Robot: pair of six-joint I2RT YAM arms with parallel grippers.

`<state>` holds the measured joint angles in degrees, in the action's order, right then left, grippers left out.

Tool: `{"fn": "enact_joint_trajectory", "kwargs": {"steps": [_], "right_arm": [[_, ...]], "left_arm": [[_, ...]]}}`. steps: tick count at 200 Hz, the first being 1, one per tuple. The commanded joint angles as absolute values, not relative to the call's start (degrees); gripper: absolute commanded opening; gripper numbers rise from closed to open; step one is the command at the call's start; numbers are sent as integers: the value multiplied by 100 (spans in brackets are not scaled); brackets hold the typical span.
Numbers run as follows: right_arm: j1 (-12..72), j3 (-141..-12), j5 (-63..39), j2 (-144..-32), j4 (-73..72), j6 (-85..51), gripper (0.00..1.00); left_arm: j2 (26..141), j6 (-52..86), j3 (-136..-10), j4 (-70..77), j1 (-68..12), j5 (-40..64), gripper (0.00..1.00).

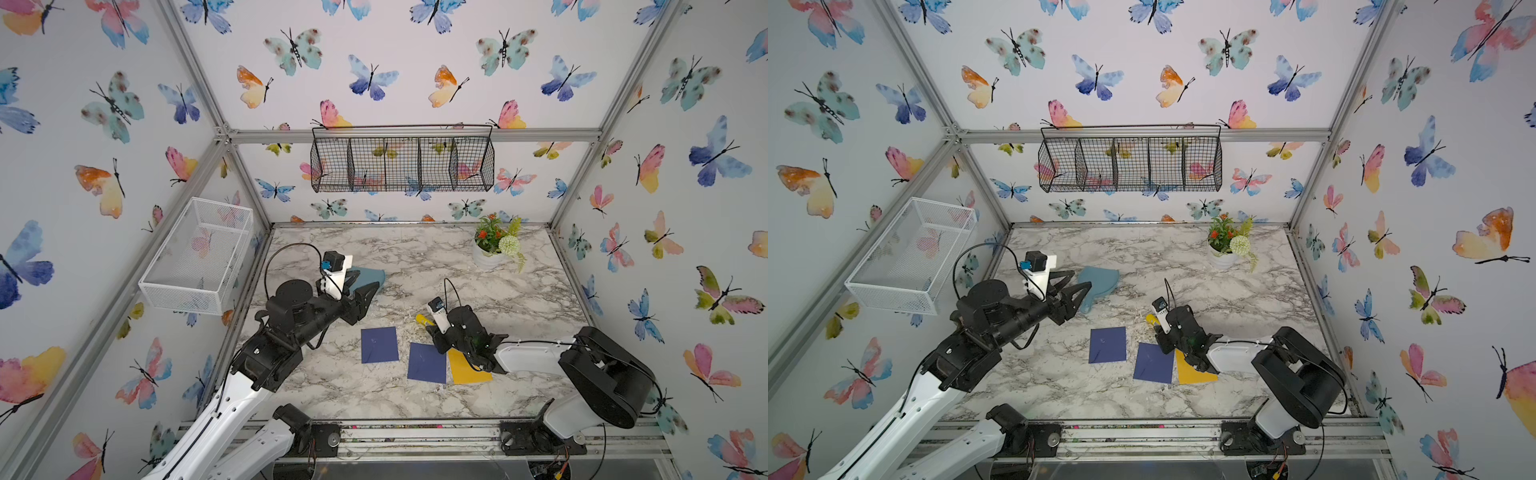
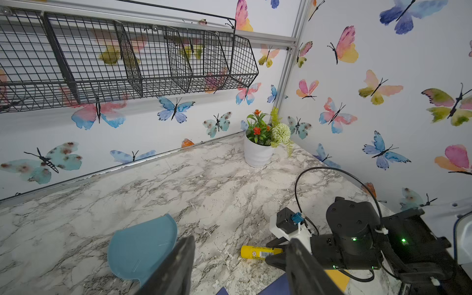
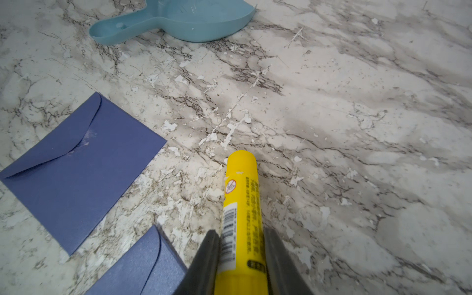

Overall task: Seal the envelope with a glue stick
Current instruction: Place the glue stick at the center of the board.

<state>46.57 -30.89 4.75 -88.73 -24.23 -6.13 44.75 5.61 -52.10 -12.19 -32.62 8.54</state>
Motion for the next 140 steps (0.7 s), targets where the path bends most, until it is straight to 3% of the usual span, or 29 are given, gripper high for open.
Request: {"fn": "enact_joint_trajectory", "kwargs": {"steps": [1, 57, 95, 114, 119, 124, 140], "right_arm": [[4674, -2919, 502, -8913, -2285, -743, 36], [4671, -2987, 501, -8862, -2331, -768, 42], [4659, -3116, 652, -8526, -2107, -749, 52], [4609, -3244, 833, -8334, -1912, -660, 63], [4584, -3281, 883, -8284, -1862, -625, 67], [4552, -3319, 931, -8236, -1814, -597, 70], [4366, -3437, 968, -8100, -1664, -474, 86]], "left_arm": [[4448, 598, -5228, -1072, -3195, 563, 61], [4410, 665, -5172, -1092, -3073, 406, 62], [4464, 877, -5053, -1151, -2981, -168, 67], [4508, 1082, -4929, -1144, -2814, -390, 75], [4509, 1134, -4878, -1122, -2757, -406, 94], [4519, 1177, -4833, -1099, -2691, -419, 100], [4545, 1330, -4618, -980, -2509, -434, 98]]}}
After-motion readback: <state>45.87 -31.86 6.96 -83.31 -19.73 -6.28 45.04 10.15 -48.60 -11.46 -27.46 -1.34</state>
